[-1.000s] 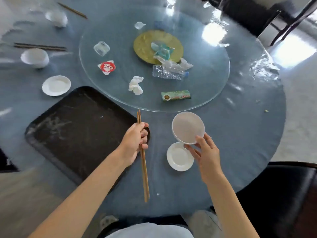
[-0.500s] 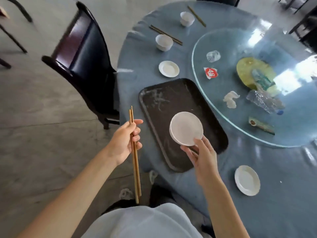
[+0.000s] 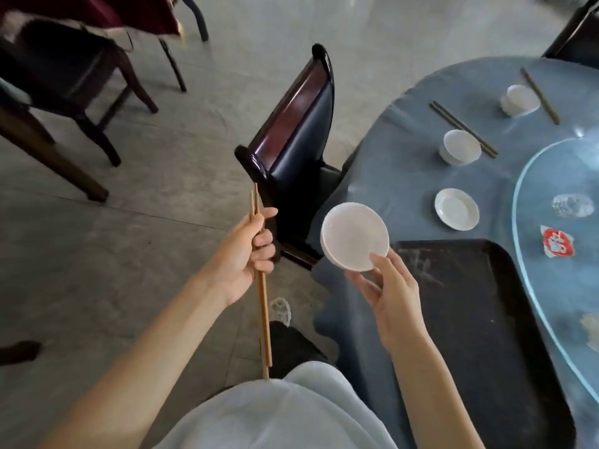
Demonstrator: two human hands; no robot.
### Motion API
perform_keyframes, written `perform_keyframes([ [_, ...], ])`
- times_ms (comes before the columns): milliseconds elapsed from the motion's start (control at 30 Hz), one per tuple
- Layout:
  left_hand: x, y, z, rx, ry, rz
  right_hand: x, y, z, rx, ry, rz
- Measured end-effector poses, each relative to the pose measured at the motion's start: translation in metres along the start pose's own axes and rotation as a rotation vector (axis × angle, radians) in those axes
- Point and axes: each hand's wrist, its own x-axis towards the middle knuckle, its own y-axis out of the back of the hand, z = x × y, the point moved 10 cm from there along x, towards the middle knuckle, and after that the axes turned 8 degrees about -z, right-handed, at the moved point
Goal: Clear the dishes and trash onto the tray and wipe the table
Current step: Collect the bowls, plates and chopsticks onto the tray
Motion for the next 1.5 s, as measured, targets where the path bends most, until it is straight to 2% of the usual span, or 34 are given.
perform_keyframes([
  [267, 0.072, 0.034, 0.148, -0.098, -0.095, 0.01, 0.095, -0.128, -0.075, -0.069, 0.003, -0.098],
  [433, 0.116, 0.083, 0.213, -0.15, -0.144, -0.002, 0.147, -0.202, -0.1, -0.074, 0.016, -0.085],
  [733, 0.212, 0.192, 0.338, -0.159, -0.054, -0.008, 0.245, -0.354, -0.101, 0.0, -0.02, -0.023],
  [933, 0.281, 0.221, 0.404, -0.09, 0.056, 0.014, 0.297, -0.417, -0.117, 0.094, -0.038, 0.047],
  [1200, 0.423, 0.191, 0.453, 0.032, 0.215, -0.064, 0.398, -0.432, -0.153, 0.237, -0.026, 0.183],
  [1500, 0.609, 0.067, 0.515, 0.238, 0.345, -0.244, 0.542, -0.417, -0.245, 0.345, 0.042, 0.304],
])
